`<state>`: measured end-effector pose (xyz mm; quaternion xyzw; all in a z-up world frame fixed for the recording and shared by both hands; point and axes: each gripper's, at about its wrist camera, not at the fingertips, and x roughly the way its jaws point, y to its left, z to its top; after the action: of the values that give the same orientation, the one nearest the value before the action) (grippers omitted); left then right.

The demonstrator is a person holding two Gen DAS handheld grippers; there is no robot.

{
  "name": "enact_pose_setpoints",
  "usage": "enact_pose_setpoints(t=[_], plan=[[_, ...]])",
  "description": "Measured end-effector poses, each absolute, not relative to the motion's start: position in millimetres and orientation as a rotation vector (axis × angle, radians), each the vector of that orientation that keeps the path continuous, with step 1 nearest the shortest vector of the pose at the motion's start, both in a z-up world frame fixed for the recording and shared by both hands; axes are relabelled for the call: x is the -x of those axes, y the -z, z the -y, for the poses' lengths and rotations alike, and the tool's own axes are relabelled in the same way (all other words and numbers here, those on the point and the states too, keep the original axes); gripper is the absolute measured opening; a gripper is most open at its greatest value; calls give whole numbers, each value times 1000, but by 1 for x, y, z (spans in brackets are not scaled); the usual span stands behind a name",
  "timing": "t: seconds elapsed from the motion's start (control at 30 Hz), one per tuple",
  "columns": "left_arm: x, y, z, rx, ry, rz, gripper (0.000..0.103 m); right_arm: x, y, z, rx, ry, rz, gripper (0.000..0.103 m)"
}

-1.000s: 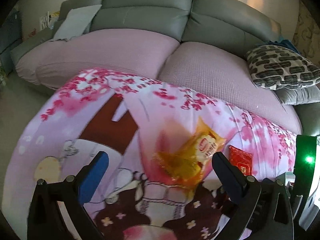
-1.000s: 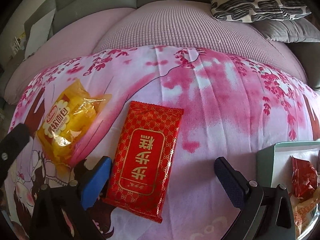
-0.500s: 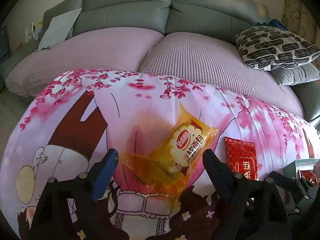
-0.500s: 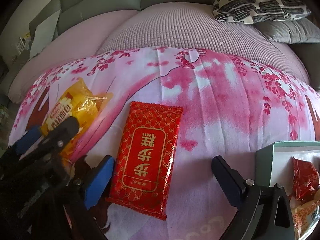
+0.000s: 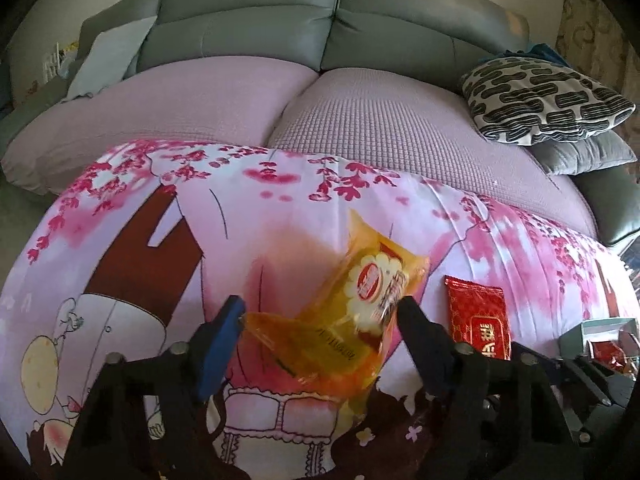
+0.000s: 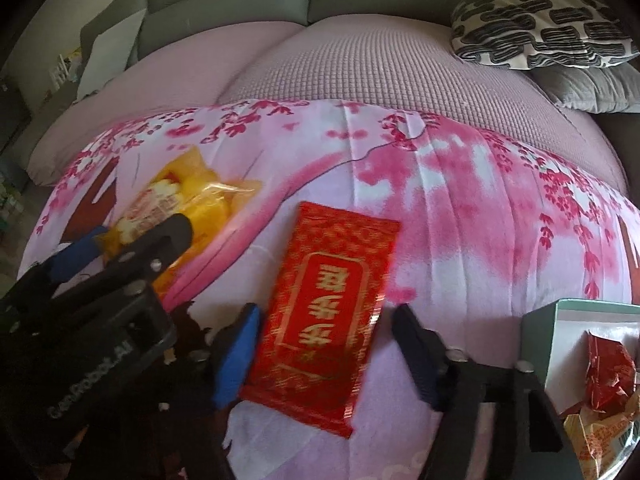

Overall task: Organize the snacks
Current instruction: 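Grasp the yellow bun pack with the left tool while the right grasps the red cake pack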

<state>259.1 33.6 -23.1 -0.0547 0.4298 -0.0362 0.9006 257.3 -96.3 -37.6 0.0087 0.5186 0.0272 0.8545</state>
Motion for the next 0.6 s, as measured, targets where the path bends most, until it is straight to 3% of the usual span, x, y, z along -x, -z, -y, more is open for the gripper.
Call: enact_pose_setpoints(t=[0.23,0.53,0.6], plan=[[-257,21,-37,144,107,-897,64,-253,35,100,-30,-60,-1086,54],[-249,16,-41,224,127,-942,40,-237,31,105,-63,-64,-1095,52],[-247,15,-42,237,118,-955,39,-231,30,107,-76,-64,-1100,51]])
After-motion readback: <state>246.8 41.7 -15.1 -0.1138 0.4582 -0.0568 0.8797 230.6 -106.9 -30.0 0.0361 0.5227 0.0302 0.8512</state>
